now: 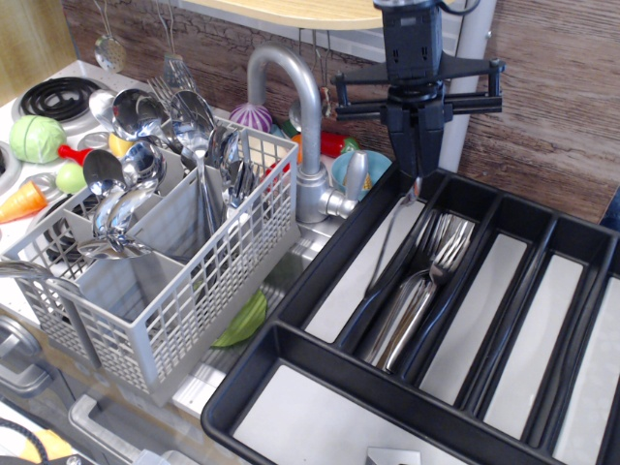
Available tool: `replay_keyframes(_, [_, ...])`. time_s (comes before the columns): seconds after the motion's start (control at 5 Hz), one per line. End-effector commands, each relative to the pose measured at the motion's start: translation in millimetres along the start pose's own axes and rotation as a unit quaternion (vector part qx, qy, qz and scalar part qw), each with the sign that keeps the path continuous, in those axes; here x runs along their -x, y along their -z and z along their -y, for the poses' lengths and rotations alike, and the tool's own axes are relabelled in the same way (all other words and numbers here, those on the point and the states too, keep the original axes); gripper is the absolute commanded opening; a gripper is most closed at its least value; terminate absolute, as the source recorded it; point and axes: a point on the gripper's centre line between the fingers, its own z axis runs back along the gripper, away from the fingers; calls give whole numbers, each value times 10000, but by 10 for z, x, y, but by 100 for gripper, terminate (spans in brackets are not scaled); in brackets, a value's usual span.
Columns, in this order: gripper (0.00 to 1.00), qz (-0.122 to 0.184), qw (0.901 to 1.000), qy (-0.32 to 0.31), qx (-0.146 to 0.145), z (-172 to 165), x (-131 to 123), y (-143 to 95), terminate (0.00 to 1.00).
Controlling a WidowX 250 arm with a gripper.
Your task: Put fork from basket to tray
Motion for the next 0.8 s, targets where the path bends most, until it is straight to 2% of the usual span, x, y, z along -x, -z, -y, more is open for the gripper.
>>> replay_keyframes(0.0, [0,-204,9975,-227,644,-35,-8,56,0])
replay_keyframes(0.2, [0,-614,9945,-340,775,-82,-15,119,0])
replay_keyframes(0.4, [0,-869,9923,-392,795,-126,-69,249,0])
replay_keyframes(0.6, [0,-878,9946,-510,229,-64,-139,349,0])
